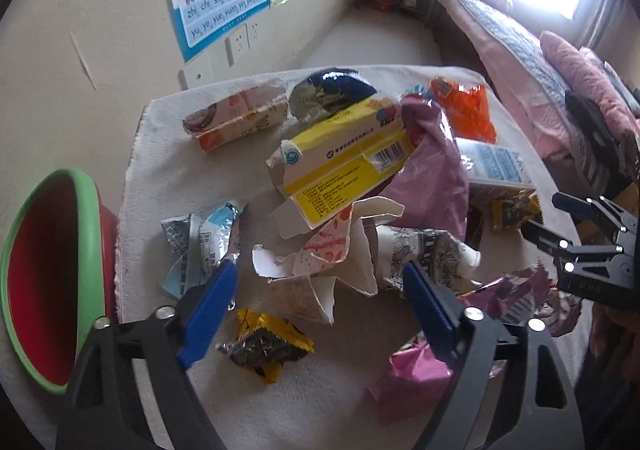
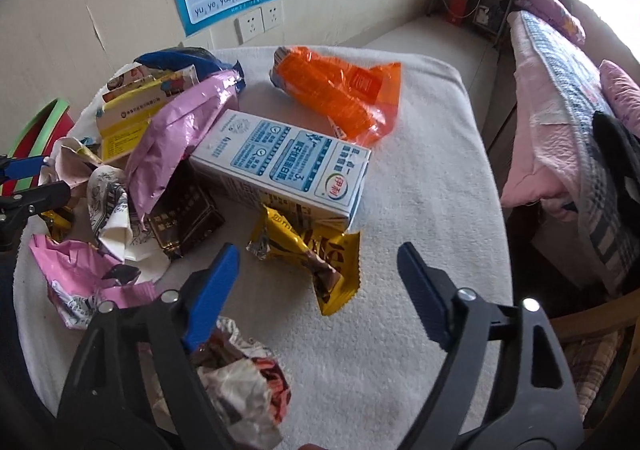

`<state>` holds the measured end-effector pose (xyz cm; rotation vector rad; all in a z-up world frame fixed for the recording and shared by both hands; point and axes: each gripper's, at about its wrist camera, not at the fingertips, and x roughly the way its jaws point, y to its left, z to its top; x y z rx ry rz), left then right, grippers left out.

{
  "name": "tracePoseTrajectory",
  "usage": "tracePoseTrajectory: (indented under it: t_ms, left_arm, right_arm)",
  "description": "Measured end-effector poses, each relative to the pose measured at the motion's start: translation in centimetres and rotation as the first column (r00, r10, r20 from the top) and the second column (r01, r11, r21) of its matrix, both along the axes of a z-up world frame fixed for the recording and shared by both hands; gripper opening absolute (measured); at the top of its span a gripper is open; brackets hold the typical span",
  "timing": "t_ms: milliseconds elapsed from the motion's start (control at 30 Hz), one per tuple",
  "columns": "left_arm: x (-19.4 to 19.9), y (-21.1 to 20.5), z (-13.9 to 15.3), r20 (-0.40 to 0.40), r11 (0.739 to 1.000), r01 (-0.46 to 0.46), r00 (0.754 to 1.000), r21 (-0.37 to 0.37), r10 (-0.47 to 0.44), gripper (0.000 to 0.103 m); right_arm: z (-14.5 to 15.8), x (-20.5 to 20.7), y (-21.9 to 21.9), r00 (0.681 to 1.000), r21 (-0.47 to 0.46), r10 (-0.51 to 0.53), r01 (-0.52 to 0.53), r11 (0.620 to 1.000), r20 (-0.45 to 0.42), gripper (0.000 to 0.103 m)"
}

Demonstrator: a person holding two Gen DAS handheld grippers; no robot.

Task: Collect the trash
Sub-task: 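Grasp the white paper wrapper with the left tool while the right tool grasps the gold candy wrapper, then carry both wrappers over the red bin and open both tools to drop them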

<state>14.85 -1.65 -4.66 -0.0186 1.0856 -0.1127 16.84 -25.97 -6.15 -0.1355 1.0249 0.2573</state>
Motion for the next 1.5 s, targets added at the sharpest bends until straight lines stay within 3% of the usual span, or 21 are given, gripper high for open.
tracePoseTrajectory:
  t_ms: [167, 433, 567, 800, 1133, 1500]
  left_arm:
    - [0.3, -0.3, -0.8, -0.026, 1.000, 0.019, 0.999, 0.013, -0.019, 0.046]
    - [-0.2, 0.0, 0.0, 0.001, 1.000, 0.020, 1.000, -0.002, -0.020, 0.034]
    - [-0.4, 0.3, 1.1, 0.028, 0.999, 0.008, 1.000, -0.031, -0.007, 0.034]
    - [-1.5, 0.8, 3.4, 0.086, 0.995, -0.019, 0.996, -0.096, 0.027, 0.033]
    - [-3.9, 1.6, 7.0, 0.158, 0.986, -0.050, 0.985, -0.158, 0.075, 0.033]
    - [-6.8, 5.7, 9.8, 0.212, 0.976, -0.120, 0.964, -0.185, 0.158, 0.033]
  right_arm:
    - [-0.7, 0.7, 0.2, 0.999, 0.009, 0.028, -0.028, 1.000, -0.029, 0.045]
    - [0.0, 0.1, -0.4, 0.999, 0.023, 0.042, -0.042, 0.999, -0.014, 0.020]
    - [0.9, -0.5, -1.1, 0.999, 0.053, 0.031, -0.031, 0.998, -0.004, 0.005]
    - [2.4, -1.7, -1.3, 0.999, 0.080, 0.035, -0.037, 0.996, 0.026, 0.005]
    - [7.5, -3.2, -1.8, 0.992, 0.125, 0.019, -0.035, 0.992, 0.125, 0.005]
    - [12.2, -4.7, 3.4, 0.974, 0.156, 0.098, -0.132, 0.979, 0.203, 0.005]
